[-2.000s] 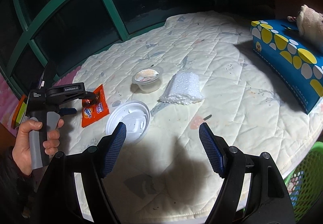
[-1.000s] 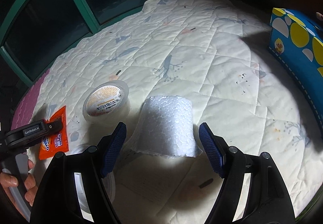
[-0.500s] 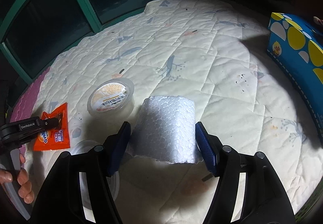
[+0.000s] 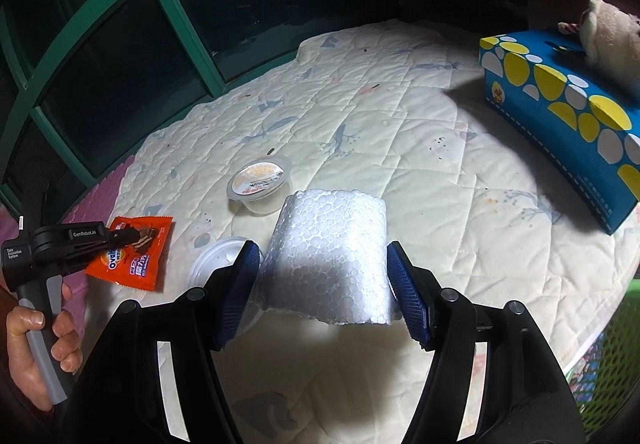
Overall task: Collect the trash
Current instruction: 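Open the left tool over the basket while the right tool releases the white foam inside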
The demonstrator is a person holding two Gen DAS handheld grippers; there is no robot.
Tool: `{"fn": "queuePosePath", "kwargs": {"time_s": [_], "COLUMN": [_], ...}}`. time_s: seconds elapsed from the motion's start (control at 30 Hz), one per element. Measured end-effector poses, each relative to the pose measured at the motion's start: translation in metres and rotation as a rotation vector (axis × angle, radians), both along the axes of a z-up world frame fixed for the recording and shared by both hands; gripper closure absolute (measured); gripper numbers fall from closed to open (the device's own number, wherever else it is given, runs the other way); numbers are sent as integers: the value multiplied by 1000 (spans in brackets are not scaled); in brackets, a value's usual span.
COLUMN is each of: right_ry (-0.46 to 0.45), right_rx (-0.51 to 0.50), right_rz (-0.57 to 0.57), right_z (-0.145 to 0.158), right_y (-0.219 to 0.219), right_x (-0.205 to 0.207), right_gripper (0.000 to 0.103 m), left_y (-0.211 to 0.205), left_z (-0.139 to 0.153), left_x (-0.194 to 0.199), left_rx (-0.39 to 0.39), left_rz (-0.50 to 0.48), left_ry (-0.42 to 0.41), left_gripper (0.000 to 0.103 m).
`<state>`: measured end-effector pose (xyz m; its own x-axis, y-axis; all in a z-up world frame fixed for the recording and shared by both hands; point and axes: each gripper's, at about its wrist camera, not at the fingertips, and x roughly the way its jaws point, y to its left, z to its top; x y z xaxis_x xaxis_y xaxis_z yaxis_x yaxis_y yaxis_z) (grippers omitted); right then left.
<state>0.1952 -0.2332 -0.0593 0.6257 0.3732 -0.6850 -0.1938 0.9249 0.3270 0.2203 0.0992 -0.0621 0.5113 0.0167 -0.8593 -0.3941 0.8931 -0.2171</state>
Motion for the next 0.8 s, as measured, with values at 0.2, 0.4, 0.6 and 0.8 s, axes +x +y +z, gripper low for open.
{"fn": "queuePosePath", "kwargs": {"time_s": [0.2,0.4,0.6,0.8], "right_ry": [-32,-35,-14,30], "right_rx": [16,-11,-27,-58], "right_rz": [-33,-108,-238,-370], "right_z": [12,9,-1,-20], "right_y": [-26,-67,-130,-195], "right_x": [-34,-74,-113,-145], "right_gripper": [38,38,38,38], "left_y": [-37,-99,-183,-267], "left_z": [33,46,43,31], "left_x": [-23,-35,-39,-44], "left_rx": [-12,-68,-100,-111], "left_rz": [-124,-270,-465,-614], "left_ry": [-76,-102,-81,-44], "left_gripper": [83,83,83,83]}}
